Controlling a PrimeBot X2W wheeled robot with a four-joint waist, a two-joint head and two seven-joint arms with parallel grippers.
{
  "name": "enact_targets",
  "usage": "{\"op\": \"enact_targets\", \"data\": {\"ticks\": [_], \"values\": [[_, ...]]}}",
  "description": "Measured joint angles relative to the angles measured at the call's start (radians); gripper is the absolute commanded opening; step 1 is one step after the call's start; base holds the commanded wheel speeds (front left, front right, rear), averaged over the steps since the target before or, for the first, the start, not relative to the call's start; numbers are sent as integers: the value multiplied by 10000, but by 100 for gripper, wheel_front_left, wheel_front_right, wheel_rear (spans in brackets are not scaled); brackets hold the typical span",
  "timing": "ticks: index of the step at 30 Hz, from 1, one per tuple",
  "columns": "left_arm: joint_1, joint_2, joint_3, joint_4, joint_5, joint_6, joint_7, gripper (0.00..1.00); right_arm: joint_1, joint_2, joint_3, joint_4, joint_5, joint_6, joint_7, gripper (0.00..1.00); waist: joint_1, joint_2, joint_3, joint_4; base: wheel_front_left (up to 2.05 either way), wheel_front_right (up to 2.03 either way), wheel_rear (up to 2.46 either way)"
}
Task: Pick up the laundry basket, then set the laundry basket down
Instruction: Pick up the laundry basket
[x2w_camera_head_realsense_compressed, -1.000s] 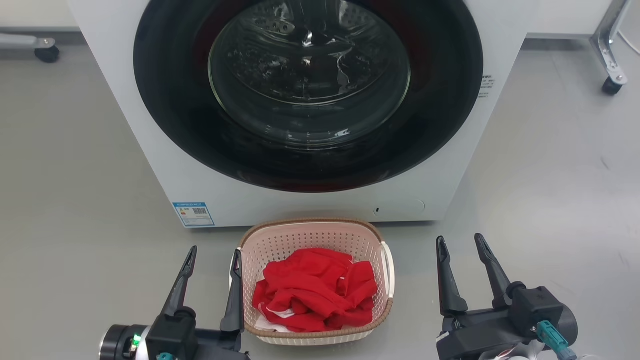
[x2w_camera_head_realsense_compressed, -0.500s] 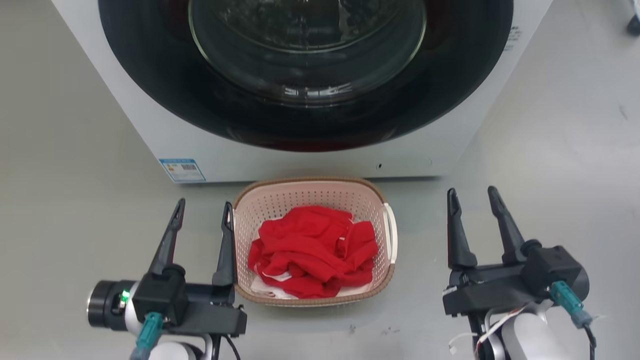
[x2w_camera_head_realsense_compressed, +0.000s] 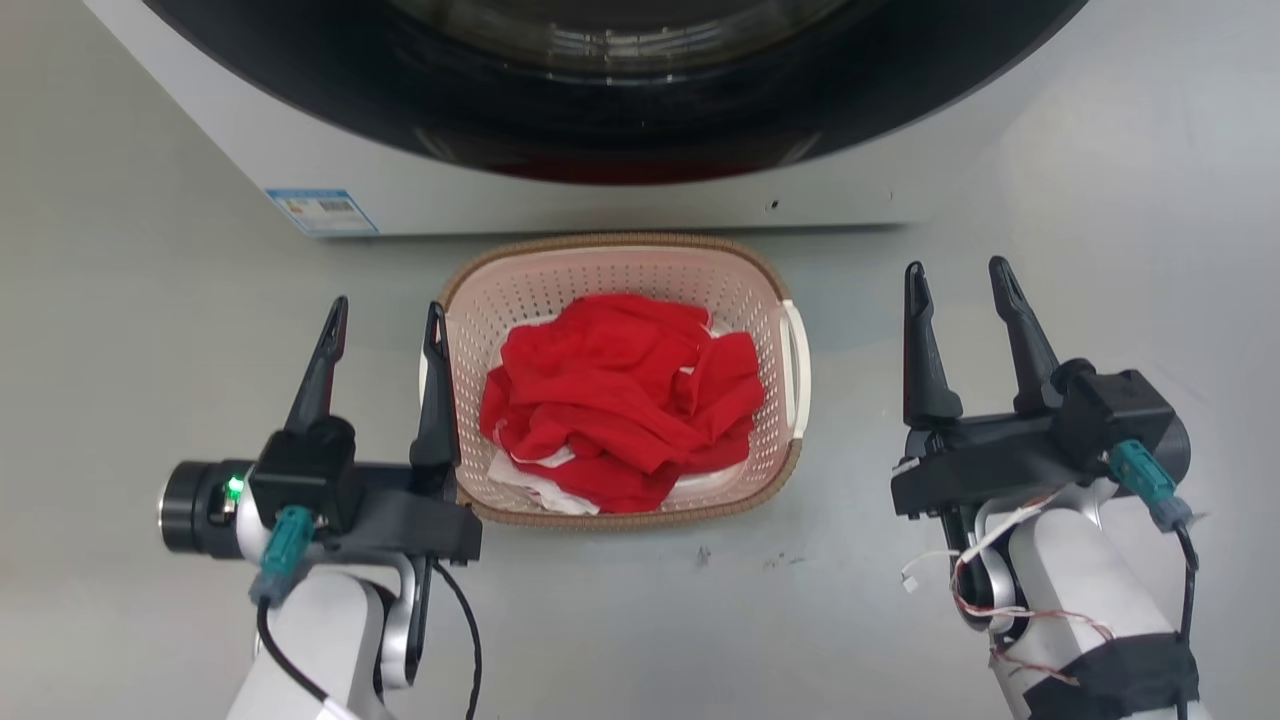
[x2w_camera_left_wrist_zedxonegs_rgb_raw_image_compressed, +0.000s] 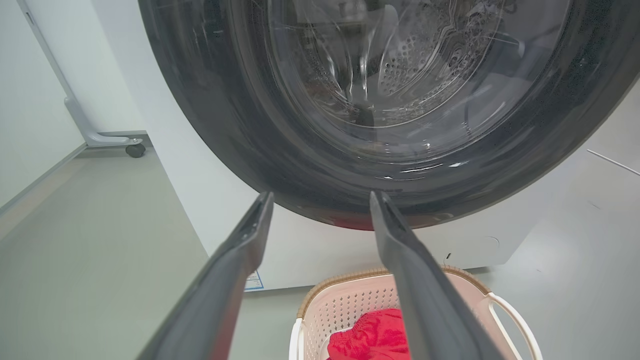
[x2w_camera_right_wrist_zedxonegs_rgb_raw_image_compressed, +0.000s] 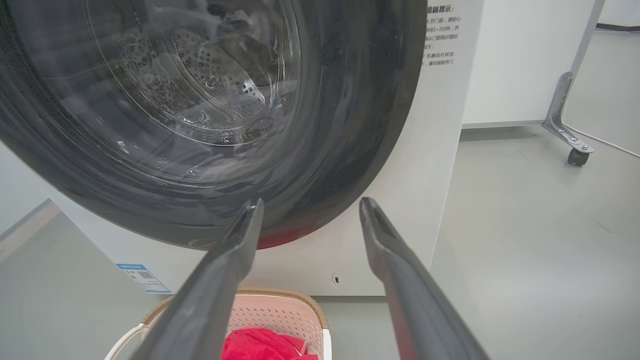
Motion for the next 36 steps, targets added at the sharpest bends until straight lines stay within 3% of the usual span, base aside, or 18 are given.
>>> {"op": "enact_targets", "data": {"ticks": [11, 26, 36], "values": [[-1647, -79, 10, 1459, -201, -100, 136, 100, -1473, -56, -23, 1264, -6, 221, 10, 100, -1, 1, 1623, 71, 0, 0, 0], [-3528, -228, 13, 3177, -401, -188, 316, 100, -3410, -130, -19, 2573, -155, 280, 92, 100, -1, 1, 3835, 294, 0, 0, 0], [-4189, -253, 12, 4539, -571, -278, 309, 100, -3904, -127, 272, 3622, -203, 320, 86, 100, -2, 0, 4833, 468, 0, 0, 0]]}}
